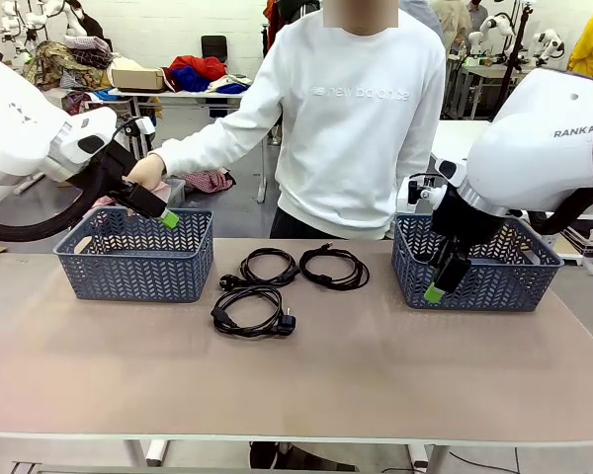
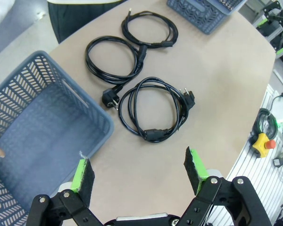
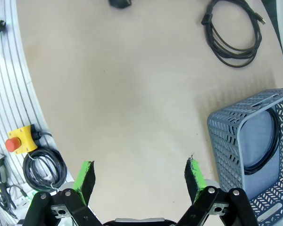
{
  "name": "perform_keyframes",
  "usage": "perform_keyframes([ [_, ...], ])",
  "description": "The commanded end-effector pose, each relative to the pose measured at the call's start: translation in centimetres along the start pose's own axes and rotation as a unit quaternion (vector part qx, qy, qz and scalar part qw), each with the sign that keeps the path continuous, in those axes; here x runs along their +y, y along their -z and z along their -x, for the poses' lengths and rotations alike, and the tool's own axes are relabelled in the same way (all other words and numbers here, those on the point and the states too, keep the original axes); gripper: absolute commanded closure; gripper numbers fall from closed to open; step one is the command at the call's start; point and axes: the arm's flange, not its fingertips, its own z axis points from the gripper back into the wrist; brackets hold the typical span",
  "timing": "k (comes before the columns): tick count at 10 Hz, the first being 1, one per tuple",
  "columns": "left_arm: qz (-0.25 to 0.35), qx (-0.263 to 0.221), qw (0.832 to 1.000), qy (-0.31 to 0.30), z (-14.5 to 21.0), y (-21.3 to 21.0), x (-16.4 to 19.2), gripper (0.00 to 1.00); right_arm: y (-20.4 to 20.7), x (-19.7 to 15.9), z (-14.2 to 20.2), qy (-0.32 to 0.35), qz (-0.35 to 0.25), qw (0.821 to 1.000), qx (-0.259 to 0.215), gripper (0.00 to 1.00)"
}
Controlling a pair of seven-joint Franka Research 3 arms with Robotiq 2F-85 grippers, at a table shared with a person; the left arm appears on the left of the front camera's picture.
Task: Organize the cables according to human instructions.
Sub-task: Pick up a bundle of cables and place it in the basket indicated by the human.
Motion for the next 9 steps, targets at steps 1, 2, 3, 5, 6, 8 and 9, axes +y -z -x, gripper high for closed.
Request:
perform_keyframes([
  [1, 0.01, -0.009, 1.0, 0.007, 0.2, 0.0, 0.1, 0.0, -0.1, 0.0, -0.2, 0.001, 0.003, 1.0, 0.0, 0.0],
  [2, 0.01, -0.009, 1.0, 0.007, 0.2, 0.0, 0.1, 0.0, -0.1, 0.0, -0.2, 0.001, 0.003, 1.0, 0.0, 0.0],
  [3, 0.01, -0.009, 1.0, 0.007, 0.2, 0.0, 0.1, 0.0, -0.1, 0.0, -0.2, 0.001, 0.003, 1.0, 0.0, 0.0],
  [5, 0.007, 0.018, 0.999, 0.028, -0.8, 0.6, -0.3, 0.0, -0.1, 0.0, -0.2, 0.001, 0.003, 1.0, 0.0, 0.0],
  [6, 0.016, 0.045, 0.997, 0.058, -1.8, 1.5, -0.8, 0.0, -0.1, 0.0, -0.2, 0.001, 0.003, 1.0, 0.0, 0.0],
  [8, 0.037, 0.11, 0.984, 0.134, -3.8, 3.9, -2.5, 0.0, -0.1, 0.0, -0.2, 0.001, 0.003, 1.0, 0.0, 0.0],
  [9, 0.053, 0.136, 0.975, 0.17, -4.6, 5.2, -3.5, 0.0, -0.1, 0.0, -0.2, 0.001, 0.003, 1.0, 0.0, 0.0],
])
